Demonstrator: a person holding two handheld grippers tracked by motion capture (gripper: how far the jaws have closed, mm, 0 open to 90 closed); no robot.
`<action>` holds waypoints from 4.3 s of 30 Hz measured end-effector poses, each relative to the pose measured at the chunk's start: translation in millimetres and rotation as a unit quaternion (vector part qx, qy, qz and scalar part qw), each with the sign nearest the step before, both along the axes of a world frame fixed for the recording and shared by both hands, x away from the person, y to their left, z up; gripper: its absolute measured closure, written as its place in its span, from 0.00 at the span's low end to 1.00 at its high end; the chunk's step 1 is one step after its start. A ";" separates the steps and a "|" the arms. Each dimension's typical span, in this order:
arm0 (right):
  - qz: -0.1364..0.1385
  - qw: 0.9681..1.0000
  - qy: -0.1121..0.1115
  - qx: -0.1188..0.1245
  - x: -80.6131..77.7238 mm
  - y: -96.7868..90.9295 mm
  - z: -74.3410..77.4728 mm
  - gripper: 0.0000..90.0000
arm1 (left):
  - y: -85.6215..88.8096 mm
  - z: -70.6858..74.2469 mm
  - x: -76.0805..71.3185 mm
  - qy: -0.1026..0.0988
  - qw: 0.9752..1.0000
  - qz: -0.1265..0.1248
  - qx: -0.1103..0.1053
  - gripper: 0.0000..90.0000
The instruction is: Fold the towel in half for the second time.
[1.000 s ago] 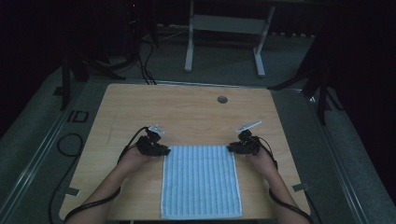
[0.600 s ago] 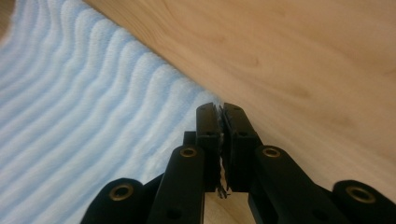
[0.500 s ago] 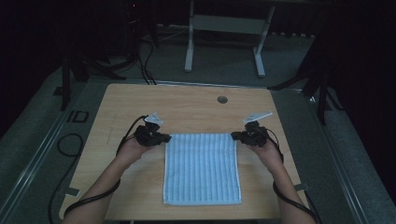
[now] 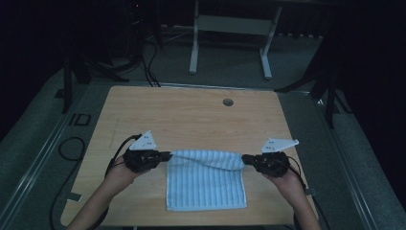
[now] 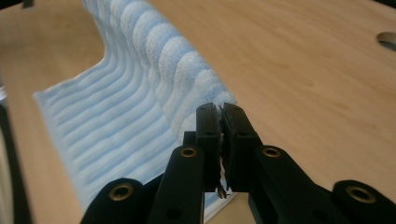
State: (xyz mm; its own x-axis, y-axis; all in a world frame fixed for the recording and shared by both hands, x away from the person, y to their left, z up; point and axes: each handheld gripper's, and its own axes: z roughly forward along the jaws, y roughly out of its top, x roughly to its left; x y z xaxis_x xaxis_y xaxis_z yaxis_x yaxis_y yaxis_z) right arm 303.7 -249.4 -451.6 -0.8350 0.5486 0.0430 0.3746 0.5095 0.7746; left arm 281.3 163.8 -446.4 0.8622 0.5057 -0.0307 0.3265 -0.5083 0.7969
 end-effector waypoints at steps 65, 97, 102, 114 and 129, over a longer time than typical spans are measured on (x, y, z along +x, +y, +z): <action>-0.029 0.996 0.060 -0.061 109.1 52.7 -89.1 0.69 | -6.4 -93.2 112.9 0.106 0.990 0.057 0.078 0.64; -0.026 0.999 0.028 0.019 109.1 54.2 -64.6 0.18 | -4.9 -75.9 108.1 0.066 0.993 0.099 0.013 0.15; -0.028 0.999 0.016 0.027 105.7 45.4 -68.1 0.15 | 0.5 -77.3 97.6 0.050 0.993 0.103 0.018 0.07; -0.051 0.998 -0.001 0.027 94.4 25.4 -70.1 0.15 | 35.8 -84.9 74.5 0.052 0.988 0.143 -0.003 0.07; -0.101 0.995 -0.004 0.022 67.2 -29.9 -78.9 0.15 | 77.4 -99.5 40.6 0.067 0.983 0.173 0.008 0.07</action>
